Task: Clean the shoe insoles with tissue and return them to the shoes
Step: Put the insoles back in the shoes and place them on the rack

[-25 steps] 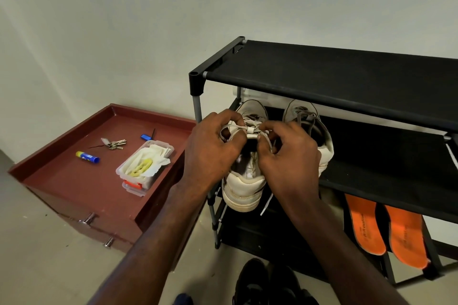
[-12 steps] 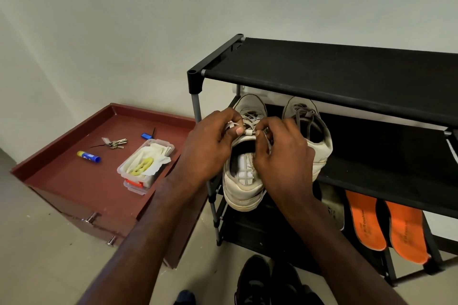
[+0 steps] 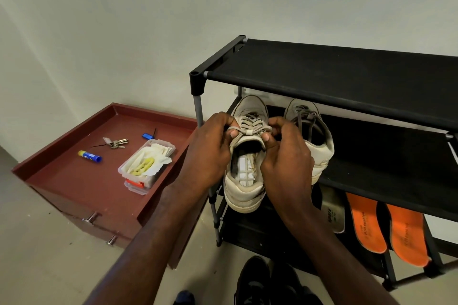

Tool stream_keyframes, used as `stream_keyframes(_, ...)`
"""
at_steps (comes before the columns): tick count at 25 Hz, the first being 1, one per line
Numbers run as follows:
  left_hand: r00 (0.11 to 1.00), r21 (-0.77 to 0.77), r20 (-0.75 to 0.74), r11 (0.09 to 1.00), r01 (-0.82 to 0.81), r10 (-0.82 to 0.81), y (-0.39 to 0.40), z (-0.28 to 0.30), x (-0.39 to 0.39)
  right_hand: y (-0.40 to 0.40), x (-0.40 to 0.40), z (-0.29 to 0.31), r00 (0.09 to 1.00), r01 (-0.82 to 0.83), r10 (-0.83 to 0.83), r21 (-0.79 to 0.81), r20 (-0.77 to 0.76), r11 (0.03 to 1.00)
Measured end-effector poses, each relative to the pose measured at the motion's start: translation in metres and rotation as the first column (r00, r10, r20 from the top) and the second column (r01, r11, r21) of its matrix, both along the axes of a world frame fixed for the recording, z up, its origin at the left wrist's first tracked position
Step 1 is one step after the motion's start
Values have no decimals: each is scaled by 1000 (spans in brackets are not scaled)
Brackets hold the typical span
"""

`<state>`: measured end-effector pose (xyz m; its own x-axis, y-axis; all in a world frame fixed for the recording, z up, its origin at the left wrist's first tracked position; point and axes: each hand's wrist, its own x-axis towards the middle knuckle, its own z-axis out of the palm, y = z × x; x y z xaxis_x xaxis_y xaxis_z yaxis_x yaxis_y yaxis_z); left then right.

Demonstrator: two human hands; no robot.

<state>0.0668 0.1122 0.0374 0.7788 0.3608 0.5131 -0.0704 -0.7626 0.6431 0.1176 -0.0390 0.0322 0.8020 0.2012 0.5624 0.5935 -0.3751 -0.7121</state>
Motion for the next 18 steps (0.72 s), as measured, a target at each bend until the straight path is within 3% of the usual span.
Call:
stream_keyframes(5,994,-12,41,995,-96,96,-12,0,1,4,-5,-6,998,49,-51,58,36,997)
stream_keyframes(13,996,-119,52,990,76,-70,-1,0,-7,3,0,-7,995,99,-97,122,-20,988)
stream_keyframes(18,998,-51,32,997,-59,61,-7,-5,-3,5,-5,-3,999,46,-46,130,1,990)
